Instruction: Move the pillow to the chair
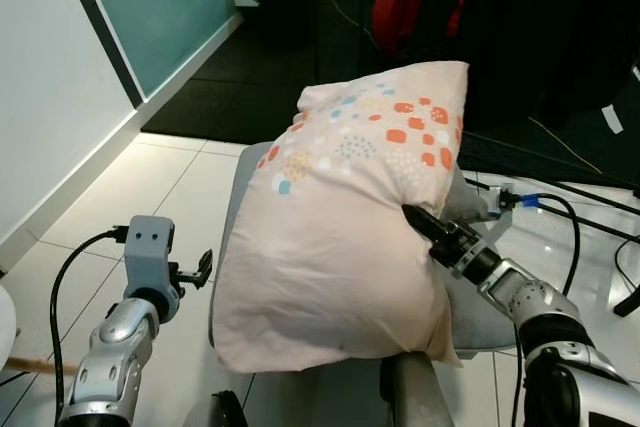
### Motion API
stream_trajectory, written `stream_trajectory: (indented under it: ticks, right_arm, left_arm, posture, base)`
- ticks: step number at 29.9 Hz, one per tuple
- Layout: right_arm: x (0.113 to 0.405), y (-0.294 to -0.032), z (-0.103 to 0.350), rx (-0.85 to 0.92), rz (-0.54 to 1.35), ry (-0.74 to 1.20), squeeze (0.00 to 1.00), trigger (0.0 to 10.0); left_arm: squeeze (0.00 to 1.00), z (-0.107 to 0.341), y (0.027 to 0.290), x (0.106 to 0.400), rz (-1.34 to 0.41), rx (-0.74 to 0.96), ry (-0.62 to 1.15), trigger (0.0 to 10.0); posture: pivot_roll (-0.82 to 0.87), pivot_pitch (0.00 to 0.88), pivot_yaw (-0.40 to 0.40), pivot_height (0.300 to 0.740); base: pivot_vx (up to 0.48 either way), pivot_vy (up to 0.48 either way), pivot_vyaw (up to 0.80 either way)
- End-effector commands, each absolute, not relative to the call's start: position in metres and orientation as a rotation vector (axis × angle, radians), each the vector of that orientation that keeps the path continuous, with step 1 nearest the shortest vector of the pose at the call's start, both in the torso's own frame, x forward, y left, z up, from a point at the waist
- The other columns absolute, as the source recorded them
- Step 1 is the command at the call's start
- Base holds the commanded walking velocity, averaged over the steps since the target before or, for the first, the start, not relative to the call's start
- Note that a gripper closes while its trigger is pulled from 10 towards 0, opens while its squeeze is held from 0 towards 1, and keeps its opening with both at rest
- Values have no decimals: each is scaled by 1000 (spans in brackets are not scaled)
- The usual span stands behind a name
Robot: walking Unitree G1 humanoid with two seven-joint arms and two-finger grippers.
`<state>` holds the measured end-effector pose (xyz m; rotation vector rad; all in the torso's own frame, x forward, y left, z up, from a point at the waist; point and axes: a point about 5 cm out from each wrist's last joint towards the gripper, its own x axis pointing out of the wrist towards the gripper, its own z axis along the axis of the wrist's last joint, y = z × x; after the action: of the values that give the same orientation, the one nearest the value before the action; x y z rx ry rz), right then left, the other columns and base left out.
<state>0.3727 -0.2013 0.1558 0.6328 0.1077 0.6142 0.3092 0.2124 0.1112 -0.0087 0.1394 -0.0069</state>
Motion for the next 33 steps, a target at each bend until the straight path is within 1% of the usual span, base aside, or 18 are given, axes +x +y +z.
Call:
stream_trajectory:
  ticks: [1, 2, 3, 4, 7, 8, 11, 15, 20, 23, 26, 30, 33]
  right_arm:
    - [387, -187, 209, 552, 689, -52, 0, 0]
    - [389, -183, 216, 545, 703, -55, 0, 0]
    - [389, -179, 229, 538, 749, -106, 0, 0]
    - [389, -179, 229, 538, 749, -106, 0, 0]
    - [387, -166, 252, 483, 842, -168, 0, 0]
    - [385, -161, 254, 470, 869, -172, 0, 0]
    - [384, -157, 256, 464, 885, -177, 0, 0]
    - [376, -140, 257, 459, 960, -184, 0, 0]
    - [369, -132, 268, 462, 1005, -216, 0, 0]
    - [365, -128, 276, 455, 1034, -237, 0, 0]
    - [361, -123, 282, 447, 1068, -253, 0, 0]
    - [360, -122, 283, 443, 1074, -255, 0, 0]
    - [355, -117, 288, 448, 1098, -264, 0, 0]
  left_arm:
    - [0, 107, 214, 309, 8, -10, 147, 10000]
    - [0, 108, 214, 311, 9, -13, 143, 10000]
    - [0, 110, 213, 313, 12, -18, 134, 10000]
    - [0, 110, 213, 313, 12, -18, 134, 10000]
    - [0, 113, 212, 318, 21, -28, 114, 10000]
    - [0, 114, 211, 320, 23, -32, 108, 10000]
    - [0, 115, 211, 321, 25, -35, 104, 10000]
    - [0, 119, 204, 327, 24, -48, 83, 10000]
    - [0, 120, 205, 329, 27, -52, 74, 10000]
    - [0, 121, 208, 330, 40, -56, 65, 10000]
    - [0, 123, 214, 331, 79, -68, 51, 10000]
    - [0, 124, 215, 331, 83, -67, 49, 10000]
    - [0, 121, 212, 330, 75, -73, 51, 10000]
  posture:
    - [-159, 63, 54, 542]
    - [-162, 59, 51, 542]
    - [-166, 55, 50, 542]
    - [-166, 55, 50, 542]
    - [-174, 49, 48, 557]
    - [-179, 43, 45, 562]
    - [-179, 42, 44, 567]
    - [-186, 38, 39, 586]
    - [-198, 25, 41, 606]
    - [-202, 26, 37, 616]
    - [-204, 19, 28, 636]
    - [-206, 15, 28, 646]
    - [-203, 15, 21, 665]
  base:
    - [0, 0, 0]
    - [0, 0, 0]
    - [0, 0, 0]
    - [0, 0, 0]
    - [0, 0, 0]
    - [0, 0, 0]
    - [0, 0, 0]
    - [0, 0, 0]
    - [0, 0, 0]
    - [0, 0, 0]
    - [0, 0, 0]
    - [0, 0, 0]
    - [0, 0, 0]
